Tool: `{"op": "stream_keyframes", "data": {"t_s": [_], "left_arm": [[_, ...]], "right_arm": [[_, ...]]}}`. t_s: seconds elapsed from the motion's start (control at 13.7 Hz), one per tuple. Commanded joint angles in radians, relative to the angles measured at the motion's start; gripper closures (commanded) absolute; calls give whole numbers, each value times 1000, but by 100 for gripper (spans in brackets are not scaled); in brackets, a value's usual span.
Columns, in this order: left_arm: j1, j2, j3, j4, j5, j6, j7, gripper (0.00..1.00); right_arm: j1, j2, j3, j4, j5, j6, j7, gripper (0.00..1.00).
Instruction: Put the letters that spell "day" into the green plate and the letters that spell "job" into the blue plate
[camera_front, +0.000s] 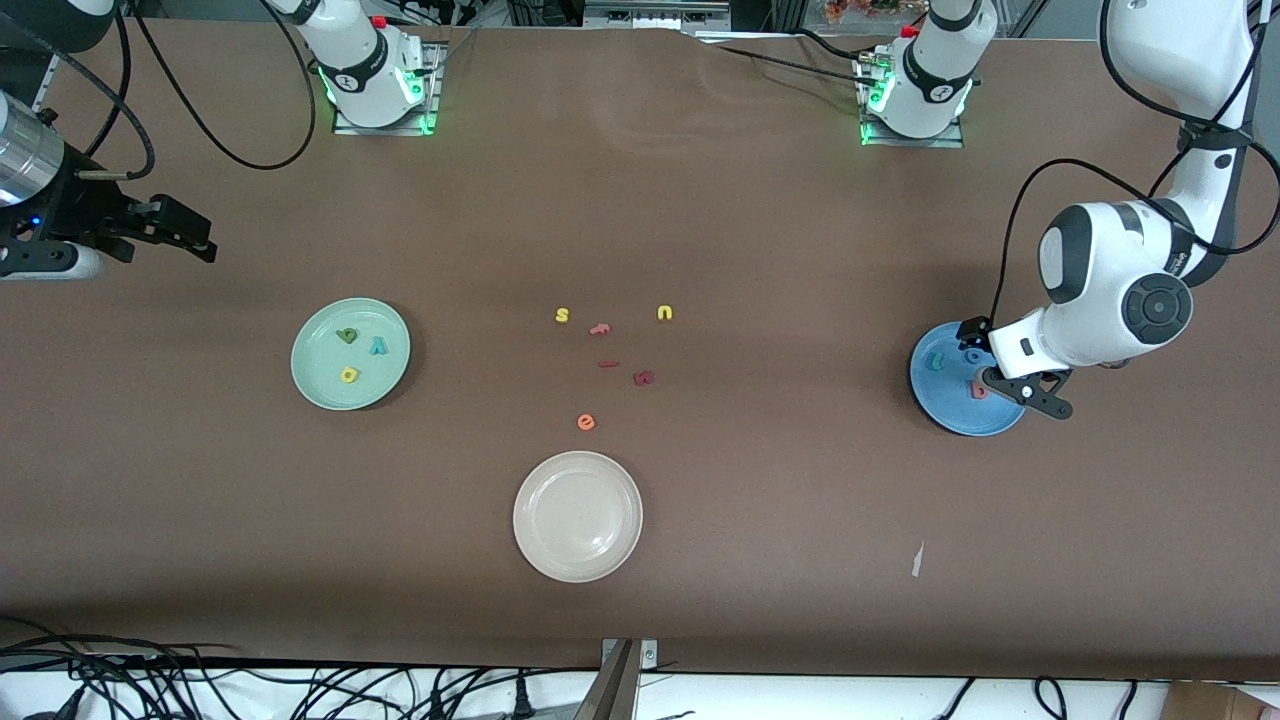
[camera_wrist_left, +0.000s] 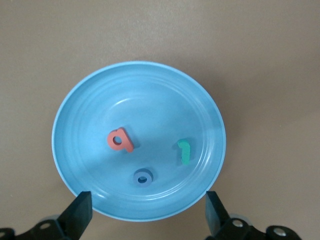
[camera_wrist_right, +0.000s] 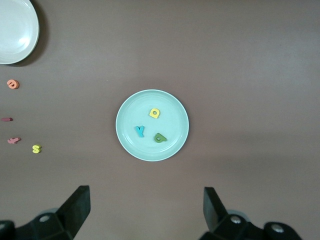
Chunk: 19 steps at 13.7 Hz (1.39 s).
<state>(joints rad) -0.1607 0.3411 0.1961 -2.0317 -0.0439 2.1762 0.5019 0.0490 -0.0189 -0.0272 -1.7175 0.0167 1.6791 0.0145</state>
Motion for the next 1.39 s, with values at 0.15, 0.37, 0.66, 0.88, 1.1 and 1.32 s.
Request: {"op": "stream_keyframes", "data": {"t_s": [0.15,0.37,0.66,0.88,1.1,1.32], "left_arm": [[7,-173,-23,-53,15,62,-2,0],[4,-305,-30,-50,15,8,-26,0],[3,-441,-87,57,30,-233,-191,0],[4,-442,-90,221,32,-450,-301,0],[12,-435,-105,290,32,-525,-332,0],[27,-399,-104,334,32,-561,-371,0]], "right_arm": [[-8,0,4,6,3,-1,-19,0],[-8,0,4,6,2,2,-21,0],[-6,0,4,6,2,2,-21,0],[-6,0,6,6,3,-1,-21,0],[-6,0,6,6,3,-2,-21,0],[-6,0,4,6,3,-2,-21,0]]}}
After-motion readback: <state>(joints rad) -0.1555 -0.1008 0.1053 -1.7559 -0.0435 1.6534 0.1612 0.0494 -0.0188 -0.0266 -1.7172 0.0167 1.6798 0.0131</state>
